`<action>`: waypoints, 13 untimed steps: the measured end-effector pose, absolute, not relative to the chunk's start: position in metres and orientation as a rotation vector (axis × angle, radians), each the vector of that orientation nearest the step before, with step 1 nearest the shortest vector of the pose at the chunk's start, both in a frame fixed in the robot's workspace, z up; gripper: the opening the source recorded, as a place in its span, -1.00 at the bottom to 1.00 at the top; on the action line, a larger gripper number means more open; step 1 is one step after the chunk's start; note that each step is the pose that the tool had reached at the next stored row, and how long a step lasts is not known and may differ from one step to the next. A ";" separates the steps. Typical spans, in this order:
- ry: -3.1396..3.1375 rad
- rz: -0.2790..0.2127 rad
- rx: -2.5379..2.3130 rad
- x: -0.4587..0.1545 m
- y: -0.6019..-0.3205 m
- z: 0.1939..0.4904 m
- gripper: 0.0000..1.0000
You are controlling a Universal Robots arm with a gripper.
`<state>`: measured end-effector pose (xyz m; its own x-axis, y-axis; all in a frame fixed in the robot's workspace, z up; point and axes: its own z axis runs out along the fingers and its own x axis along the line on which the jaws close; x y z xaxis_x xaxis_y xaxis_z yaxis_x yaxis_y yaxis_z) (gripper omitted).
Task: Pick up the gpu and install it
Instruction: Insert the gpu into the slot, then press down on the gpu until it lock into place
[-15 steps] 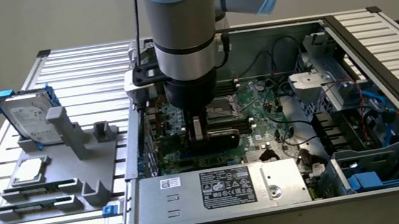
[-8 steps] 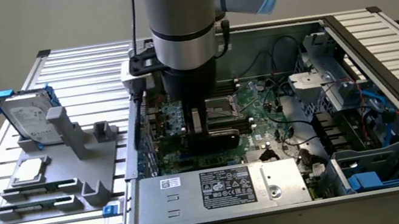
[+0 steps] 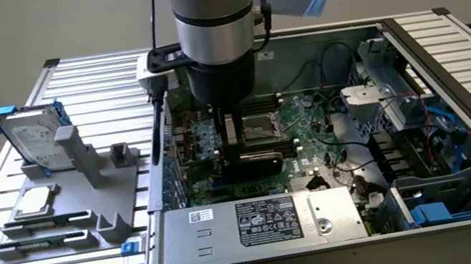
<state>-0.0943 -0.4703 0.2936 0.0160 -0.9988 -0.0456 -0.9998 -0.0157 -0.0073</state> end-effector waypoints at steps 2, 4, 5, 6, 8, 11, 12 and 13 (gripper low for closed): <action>2.177 0.042 -2.212 -0.094 -0.470 0.294 -0.36; 2.177 0.042 -2.212 -0.094 -0.470 0.294 -0.61; 2.177 0.042 -2.212 -0.094 -0.470 0.294 -0.73; 2.177 0.042 -2.212 -0.094 -0.470 0.294 -0.73; 2.178 0.042 -2.212 -0.094 -0.470 0.294 -0.79; 2.177 0.042 -2.212 -0.094 -0.470 0.294 -0.79; 2.178 0.042 -2.212 -0.094 -0.470 0.294 -0.79; 2.177 0.042 -2.212 -0.094 -0.470 0.294 -0.79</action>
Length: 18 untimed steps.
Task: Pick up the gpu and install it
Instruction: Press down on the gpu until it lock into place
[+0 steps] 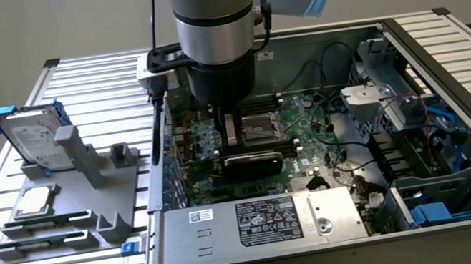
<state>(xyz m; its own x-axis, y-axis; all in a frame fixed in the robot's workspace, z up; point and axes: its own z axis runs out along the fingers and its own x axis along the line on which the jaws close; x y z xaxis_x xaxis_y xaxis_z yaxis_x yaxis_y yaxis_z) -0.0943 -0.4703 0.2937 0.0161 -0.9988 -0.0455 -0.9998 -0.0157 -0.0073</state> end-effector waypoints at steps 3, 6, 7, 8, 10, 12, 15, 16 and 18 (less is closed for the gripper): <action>2.177 0.042 -2.212 -0.094 -0.470 0.294 -0.79; 2.178 0.042 -2.212 -0.094 -0.470 0.294 -0.79; 2.177 0.042 -2.213 -0.094 -0.470 0.294 -0.79; 2.177 0.042 -2.212 -0.094 -0.469 0.293 -0.79; 2.177 0.042 -2.212 -0.094 -0.468 0.290 -0.79; 2.177 0.042 -2.212 -0.094 -0.466 0.287 -0.79; 2.177 0.041 -2.212 -0.096 -0.463 0.282 -0.79; 2.177 0.041 -2.212 -0.097 -0.462 0.281 -0.79; 2.177 0.041 -2.211 -0.098 -0.461 0.278 -0.79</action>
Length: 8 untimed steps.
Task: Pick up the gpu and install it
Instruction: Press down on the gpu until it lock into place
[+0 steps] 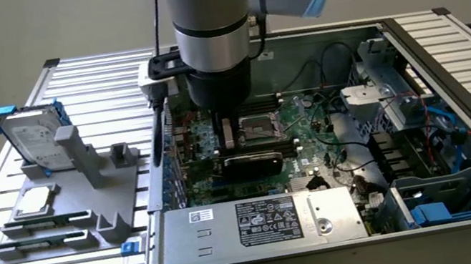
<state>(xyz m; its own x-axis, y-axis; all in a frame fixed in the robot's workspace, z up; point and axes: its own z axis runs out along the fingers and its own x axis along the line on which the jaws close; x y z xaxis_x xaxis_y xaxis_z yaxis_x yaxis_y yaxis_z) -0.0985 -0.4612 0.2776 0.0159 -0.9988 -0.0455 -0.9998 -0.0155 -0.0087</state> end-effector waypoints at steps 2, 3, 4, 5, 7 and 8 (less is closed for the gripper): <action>2.177 0.041 -2.212 -0.099 -0.461 0.276 -0.79; 2.177 0.041 -2.212 -0.099 -0.461 0.275 -0.79; 2.177 0.041 -2.212 -0.099 -0.461 0.274 -0.79; 2.177 0.041 -2.212 -0.099 -0.461 0.273 -0.79; 2.177 0.041 -2.212 -0.099 -0.461 0.273 -0.79; 2.177 0.041 -2.212 -0.099 -0.461 0.272 -0.79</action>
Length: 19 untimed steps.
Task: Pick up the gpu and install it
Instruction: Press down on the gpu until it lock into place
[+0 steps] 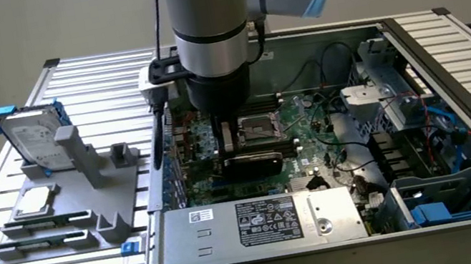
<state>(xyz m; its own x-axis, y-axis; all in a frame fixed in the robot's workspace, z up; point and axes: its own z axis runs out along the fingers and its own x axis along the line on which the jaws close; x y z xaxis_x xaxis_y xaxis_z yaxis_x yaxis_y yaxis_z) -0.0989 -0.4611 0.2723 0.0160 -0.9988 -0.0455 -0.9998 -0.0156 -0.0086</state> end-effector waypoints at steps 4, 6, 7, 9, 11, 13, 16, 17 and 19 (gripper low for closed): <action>2.177 0.041 -2.212 -0.099 -0.461 0.271 -0.79; 2.177 0.041 -2.212 -0.099 -0.461 0.271 -0.79; 2.177 0.041 -2.212 -0.099 -0.461 0.270 -0.79; 2.177 0.041 -2.212 -0.099 -0.461 0.270 -0.79; 2.177 0.041 -2.212 -0.099 -0.461 0.269 -0.79; 2.177 0.041 -2.212 -0.099 -0.461 0.269 -0.79; 2.177 0.041 -2.212 -0.099 -0.461 0.268 -0.79; 2.177 0.041 -2.211 -0.099 -0.461 0.268 -0.79; 2.177 0.041 -2.212 -0.099 -0.461 0.267 -0.79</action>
<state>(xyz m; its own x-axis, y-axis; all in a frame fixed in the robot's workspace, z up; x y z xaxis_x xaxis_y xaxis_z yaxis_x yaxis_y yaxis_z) -0.0989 -0.4611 0.2671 0.0160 -0.9988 -0.0456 -0.9998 -0.0157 -0.0083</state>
